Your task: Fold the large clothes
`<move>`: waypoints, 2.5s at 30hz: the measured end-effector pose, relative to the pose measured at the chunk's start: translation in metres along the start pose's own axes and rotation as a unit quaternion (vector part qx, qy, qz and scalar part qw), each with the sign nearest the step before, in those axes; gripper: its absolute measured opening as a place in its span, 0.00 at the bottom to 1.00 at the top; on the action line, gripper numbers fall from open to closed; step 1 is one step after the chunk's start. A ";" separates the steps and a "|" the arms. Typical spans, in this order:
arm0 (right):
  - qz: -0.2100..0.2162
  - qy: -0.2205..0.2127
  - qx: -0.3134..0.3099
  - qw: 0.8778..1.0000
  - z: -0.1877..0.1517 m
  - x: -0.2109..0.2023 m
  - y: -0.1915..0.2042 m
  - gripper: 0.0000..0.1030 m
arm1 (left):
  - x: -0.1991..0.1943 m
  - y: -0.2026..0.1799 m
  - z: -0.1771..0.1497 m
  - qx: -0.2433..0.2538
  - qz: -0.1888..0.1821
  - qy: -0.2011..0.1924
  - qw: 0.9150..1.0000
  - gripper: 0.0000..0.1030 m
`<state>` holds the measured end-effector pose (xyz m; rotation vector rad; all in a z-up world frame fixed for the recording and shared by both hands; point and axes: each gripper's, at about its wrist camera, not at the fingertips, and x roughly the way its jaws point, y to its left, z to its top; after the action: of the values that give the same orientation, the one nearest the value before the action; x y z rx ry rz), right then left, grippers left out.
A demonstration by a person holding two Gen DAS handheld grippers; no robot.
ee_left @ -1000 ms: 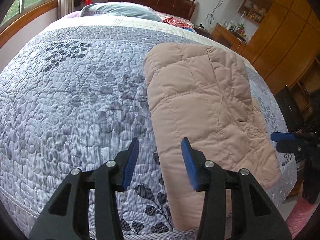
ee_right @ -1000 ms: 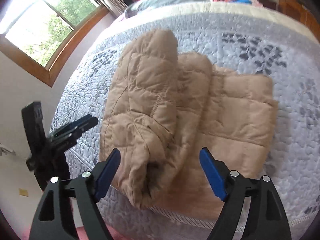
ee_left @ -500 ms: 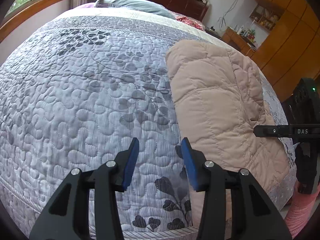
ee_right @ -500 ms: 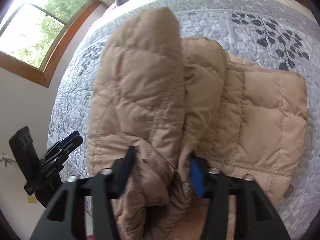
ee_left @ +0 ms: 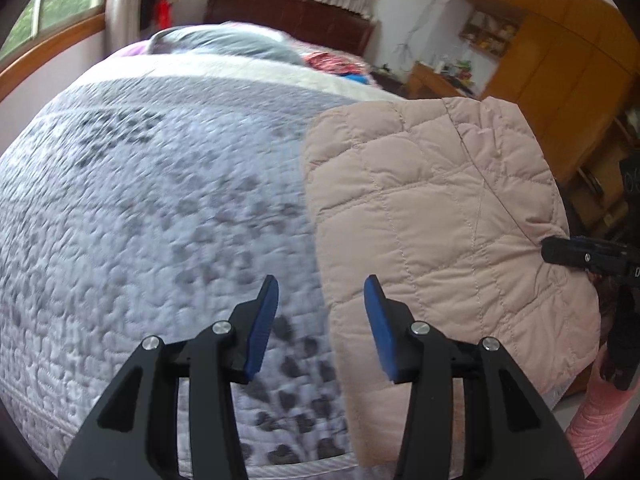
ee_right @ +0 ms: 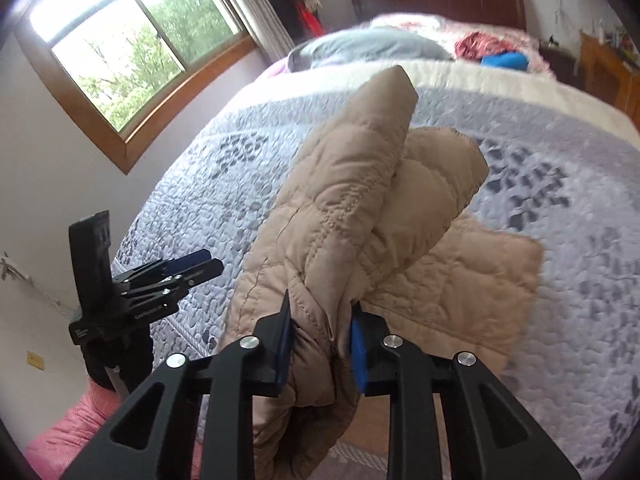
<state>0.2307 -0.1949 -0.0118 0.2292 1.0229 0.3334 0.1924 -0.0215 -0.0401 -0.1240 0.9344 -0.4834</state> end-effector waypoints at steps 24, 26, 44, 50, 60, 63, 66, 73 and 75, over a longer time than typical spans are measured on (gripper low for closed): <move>0.027 0.019 0.134 0.990 -0.079 0.041 -0.140 0.28 | 0.079 -0.082 -0.024 0.095 -0.019 0.065 0.993 0.48; 0.037 0.018 0.146 0.988 -0.085 0.049 -0.149 0.29 | 0.084 -0.082 -0.027 0.099 -0.018 0.067 0.993 0.48; -0.032 -0.072 0.044 0.996 -0.104 -0.044 -0.075 0.30 | -0.002 -0.080 -0.040 0.066 -0.052 0.025 0.996 0.46; -0.024 -0.038 0.026 0.999 -0.119 -0.024 -0.059 0.24 | -0.002 -0.093 -0.061 0.062 -0.082 0.029 0.994 0.41; -0.003 -0.019 0.079 0.997 -0.149 0.009 -0.092 0.09 | 0.037 -0.079 -0.079 0.063 -0.073 0.076 0.992 0.27; 0.005 -0.014 0.093 0.996 -0.157 0.021 -0.101 0.07 | 0.048 -0.075 -0.083 0.069 -0.071 0.082 0.992 0.23; 0.004 -0.010 0.101 0.995 -0.163 0.033 -0.106 0.05 | 0.057 -0.070 -0.088 0.072 -0.076 0.084 0.991 0.21; 0.003 -0.006 0.106 0.994 -0.163 0.040 -0.110 0.04 | 0.060 -0.067 -0.089 0.071 -0.079 0.081 0.991 0.19; 0.008 -0.006 0.107 0.994 -0.161 0.032 -0.108 0.05 | 0.053 -0.069 -0.088 0.079 -0.076 0.075 0.991 0.18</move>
<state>0.1248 -0.2774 -0.1548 0.4321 1.0465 0.2357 0.1250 -0.0977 -0.1101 -0.0154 1.0350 -0.7142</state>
